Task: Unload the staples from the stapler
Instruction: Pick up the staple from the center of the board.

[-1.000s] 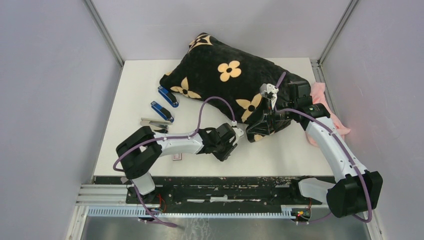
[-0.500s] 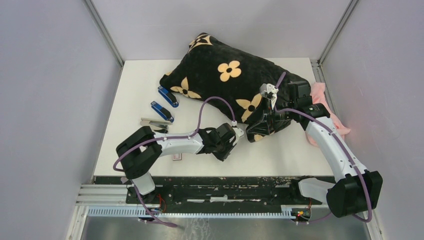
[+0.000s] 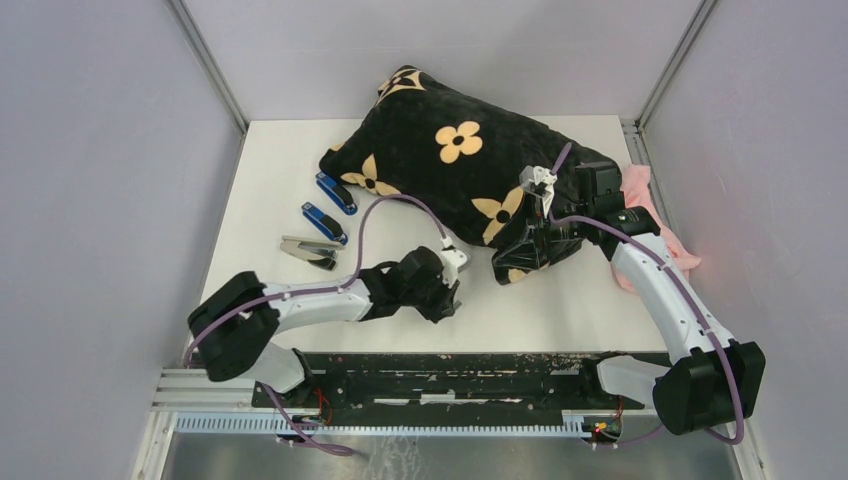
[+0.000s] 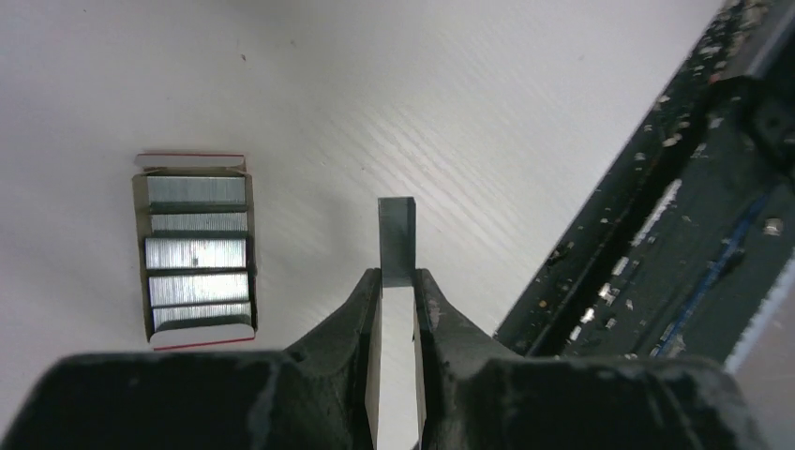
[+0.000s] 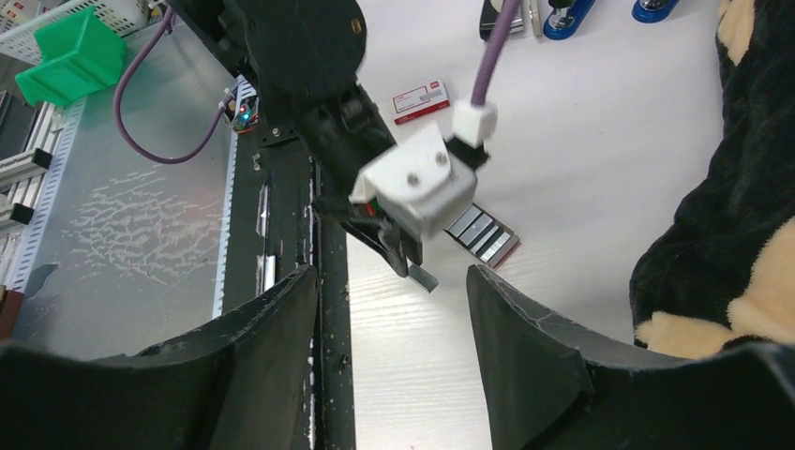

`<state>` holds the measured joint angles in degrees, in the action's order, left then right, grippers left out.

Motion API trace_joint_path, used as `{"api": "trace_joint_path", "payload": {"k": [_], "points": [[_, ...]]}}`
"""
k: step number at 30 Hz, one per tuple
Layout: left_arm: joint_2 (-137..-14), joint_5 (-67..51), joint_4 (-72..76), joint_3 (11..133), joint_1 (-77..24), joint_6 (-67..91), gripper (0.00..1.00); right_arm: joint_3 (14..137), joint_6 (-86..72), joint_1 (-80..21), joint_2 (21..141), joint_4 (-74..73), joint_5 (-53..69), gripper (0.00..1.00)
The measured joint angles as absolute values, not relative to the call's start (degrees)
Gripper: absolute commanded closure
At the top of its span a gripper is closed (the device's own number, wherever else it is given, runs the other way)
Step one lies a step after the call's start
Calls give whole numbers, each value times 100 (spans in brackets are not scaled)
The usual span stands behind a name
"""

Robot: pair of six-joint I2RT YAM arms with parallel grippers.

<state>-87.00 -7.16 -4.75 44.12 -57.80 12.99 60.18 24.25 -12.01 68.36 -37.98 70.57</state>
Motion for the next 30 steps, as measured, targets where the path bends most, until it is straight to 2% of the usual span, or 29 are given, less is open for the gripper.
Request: {"api": "trace_joint_path", "payload": {"k": [6, 11, 19, 30], "points": [[-7540, -1487, 770, 3468, -5122, 1837, 87, 6012, 2060, -1201, 6836, -3527, 7083, 34], [-6971, -2274, 2161, 2803, -4554, 2497, 87, 5588, 766, -1354, 6845, -2163, 7004, 33], [-6751, -3118, 4040, 2502, -4165, 3538, 87, 5030, -1793, -1905, 7282, 3, 6746, 33], [-6672, -3509, 5253, 2488, -4134, 4303, 87, 5022, -3284, -2292, 7363, 1002, 6860, 37]]}}
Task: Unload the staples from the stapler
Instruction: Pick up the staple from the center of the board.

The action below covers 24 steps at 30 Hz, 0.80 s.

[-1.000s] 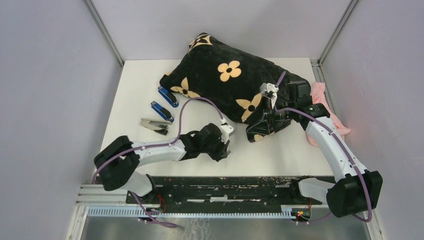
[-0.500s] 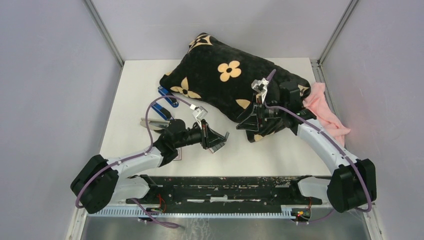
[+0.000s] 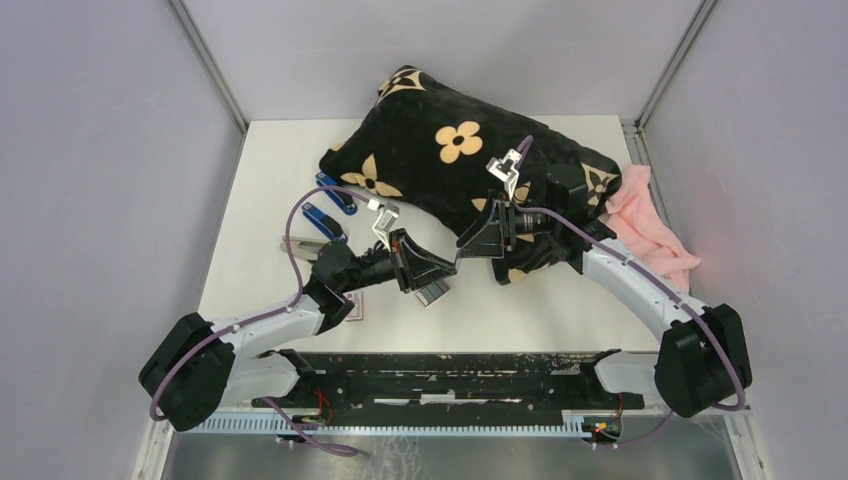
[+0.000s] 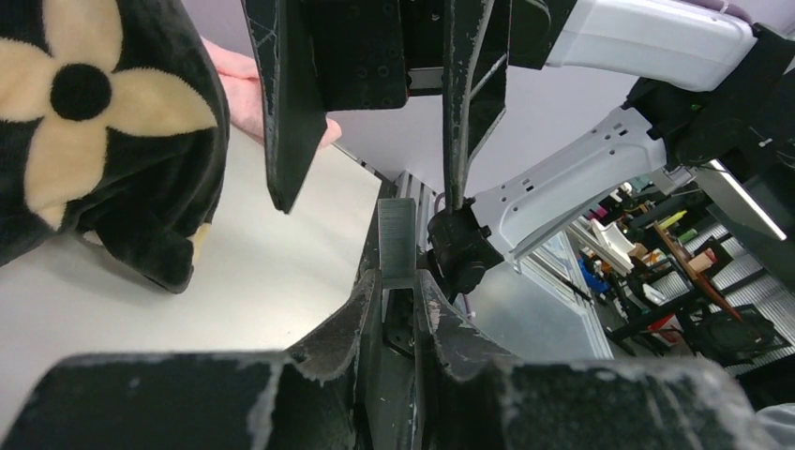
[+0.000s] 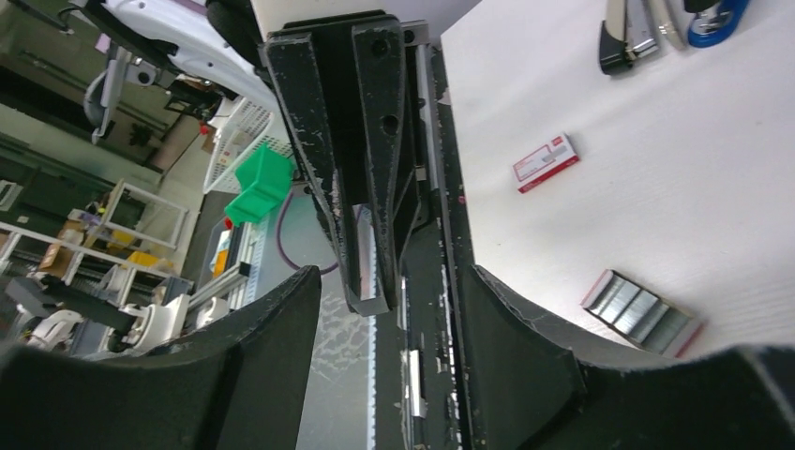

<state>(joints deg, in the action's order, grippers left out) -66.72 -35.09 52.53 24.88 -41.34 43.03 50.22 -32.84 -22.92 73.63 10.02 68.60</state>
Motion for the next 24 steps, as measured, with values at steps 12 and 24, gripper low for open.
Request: {"api": "trace_joint_path", "payload": {"k": [12, 24], "points": [[-6637, -3540, 5468, 2488, -4110, 4456, 87, 5041, -3586, -2467, 7269, 1221, 7218, 52], [-6639, -3638, 5714, 2432, -4095, 4558, 87, 5048, -3575, -2475, 7242, 1238, 7225, 66]]}}
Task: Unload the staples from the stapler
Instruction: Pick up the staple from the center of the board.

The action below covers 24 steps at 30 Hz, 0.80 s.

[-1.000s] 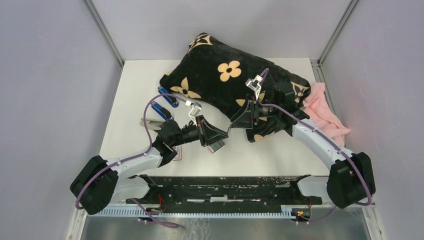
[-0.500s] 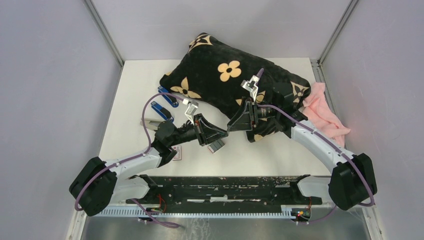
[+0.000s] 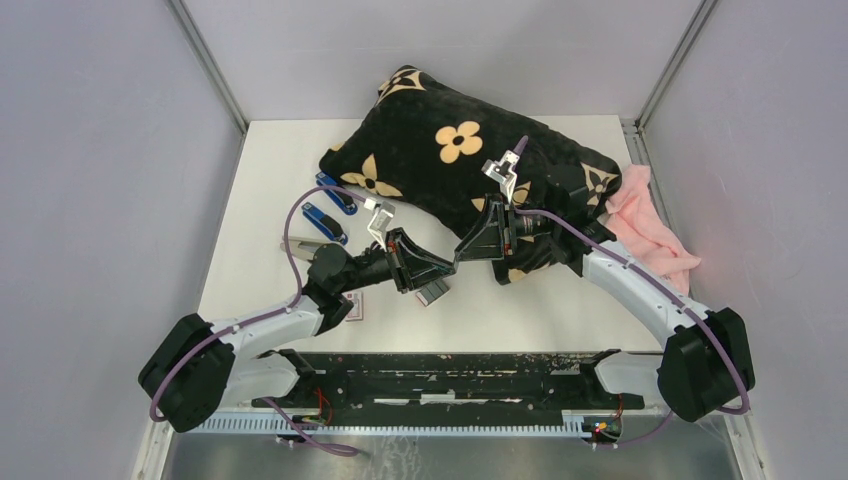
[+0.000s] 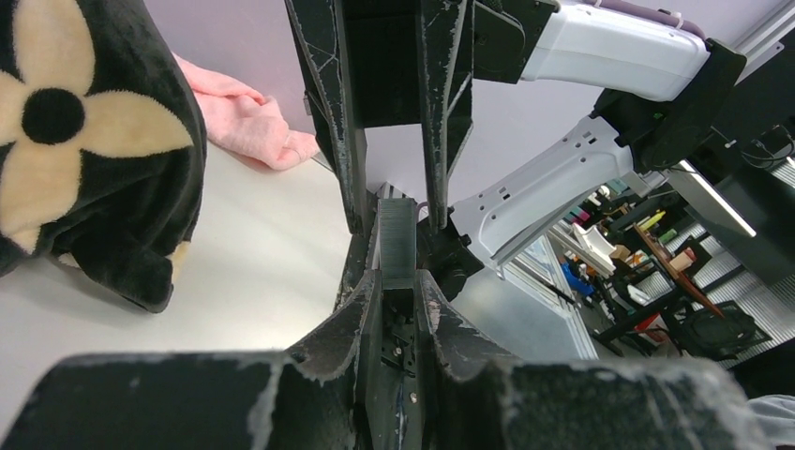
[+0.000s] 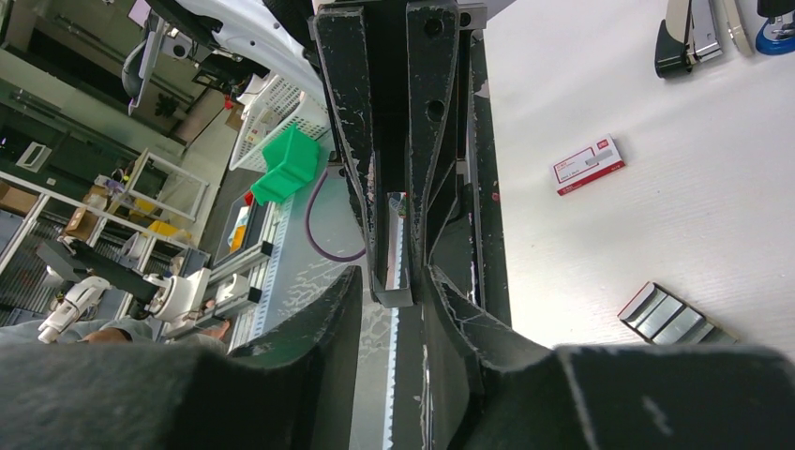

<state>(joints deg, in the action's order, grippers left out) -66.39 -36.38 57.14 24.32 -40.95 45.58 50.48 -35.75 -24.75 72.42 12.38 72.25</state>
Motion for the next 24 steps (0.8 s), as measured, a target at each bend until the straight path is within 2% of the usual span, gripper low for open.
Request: {"api": "trace_joint_path", "payload": {"k": [7, 8, 12, 14, 18, 24], "points": [[-6665, -3649, 5752, 2425, -4095, 4580, 84, 5068, -3481, -2475, 7238, 1166, 7223, 77], [-6672, -3653, 5754, 2423, -4095, 4582, 82, 5078, -3435, -2477, 7238, 1118, 7220, 78], [-6674, -3649, 5756, 2412, -4095, 4582, 55, 5159, -3190, -2477, 7236, 849, 7199, 79], [-6643, -3627, 5732, 2370, -4095, 4595, 45, 5192, -3074, -2488, 7234, 716, 7194, 80], [-6281, -3476, 5400, 2204, -4082, 4593, 34, 5271, -2718, -2493, 7225, 353, 7140, 82], [-4447, -2244, 2873, 2191, -4056, 3800, 18, 5695, -1581, -2539, 7207, -954, 6593, 82]]}}
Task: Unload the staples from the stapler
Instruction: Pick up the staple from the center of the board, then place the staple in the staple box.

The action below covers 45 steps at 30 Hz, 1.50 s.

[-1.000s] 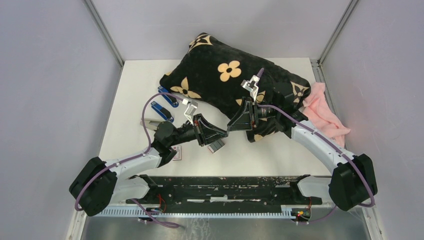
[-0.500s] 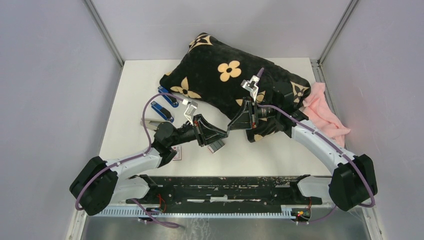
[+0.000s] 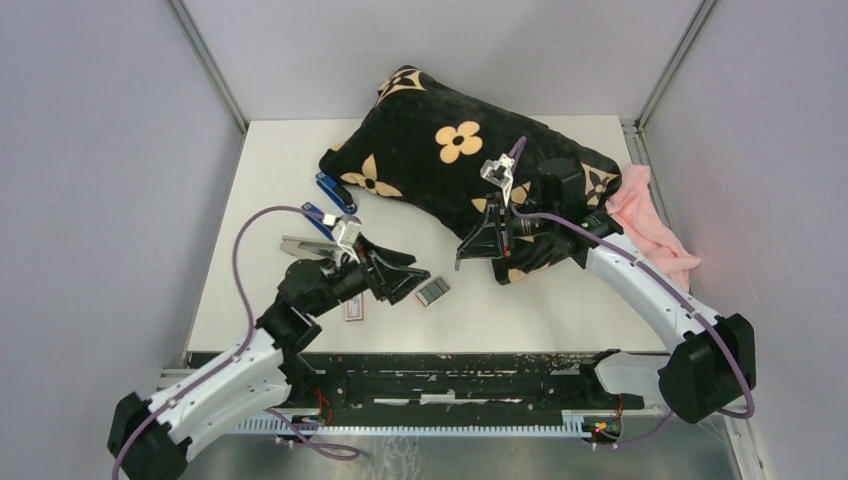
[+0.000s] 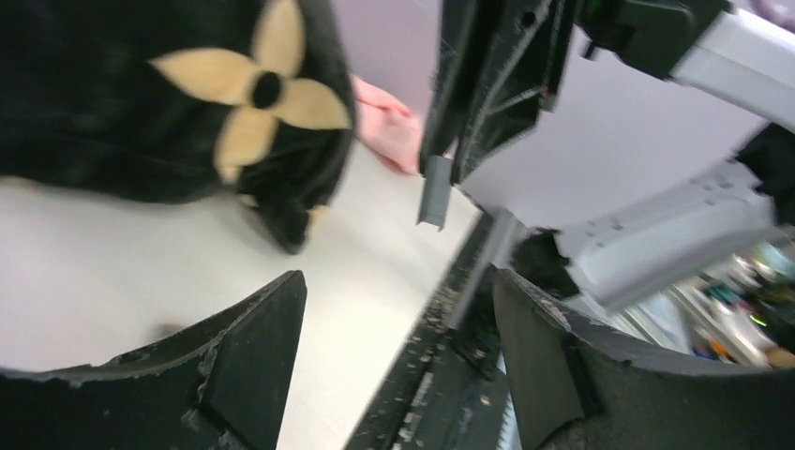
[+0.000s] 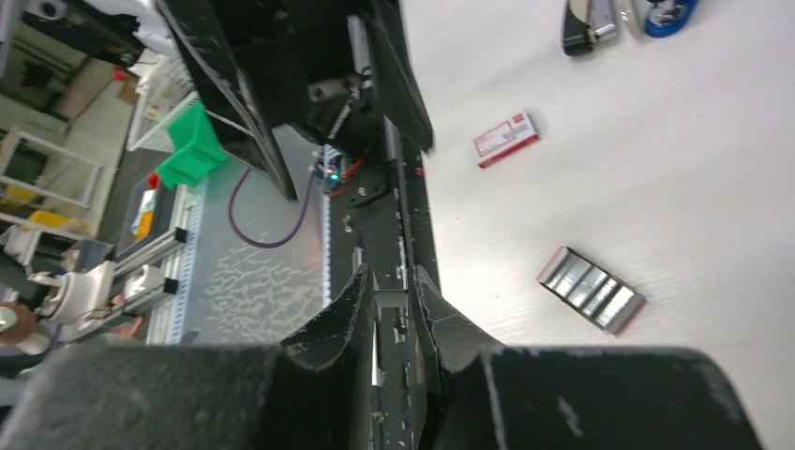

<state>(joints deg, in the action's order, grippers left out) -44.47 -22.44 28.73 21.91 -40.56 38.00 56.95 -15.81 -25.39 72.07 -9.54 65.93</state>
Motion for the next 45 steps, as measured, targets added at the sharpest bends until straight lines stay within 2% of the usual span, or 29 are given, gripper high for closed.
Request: {"api": "trace_joint_path", "payload": {"k": [3, 6, 14, 21, 26, 45], "points": [[-3404, -1245, 1310, 2349, -4058, 3277, 17, 5839, -1076, -2652, 7210, -1520, 6112, 81], [-2886, -421, 285, 2635, -4058, 2989, 17, 6060, -541, -2982, 7310, -2108, 5457, 81], [-3597, 602, -1756, 4058, -4060, 1962, 16, 6692, 432, -4056, 8101, -3035, 3496, 81], [-3422, 1275, -2287, 3988, -4016, 1433, 16, 7153, 701, -4775, 9083, -3385, 2069, 80], [-3223, 1463, -2390, 3966, -3887, 1328, 16, 7446, 672, -5052, 9568, -3494, 1586, 80], [-3365, 473, -2252, 3857, -3118, 1321, 16, 7463, -198, -5177, 10060, -3148, 565, 79]]}}
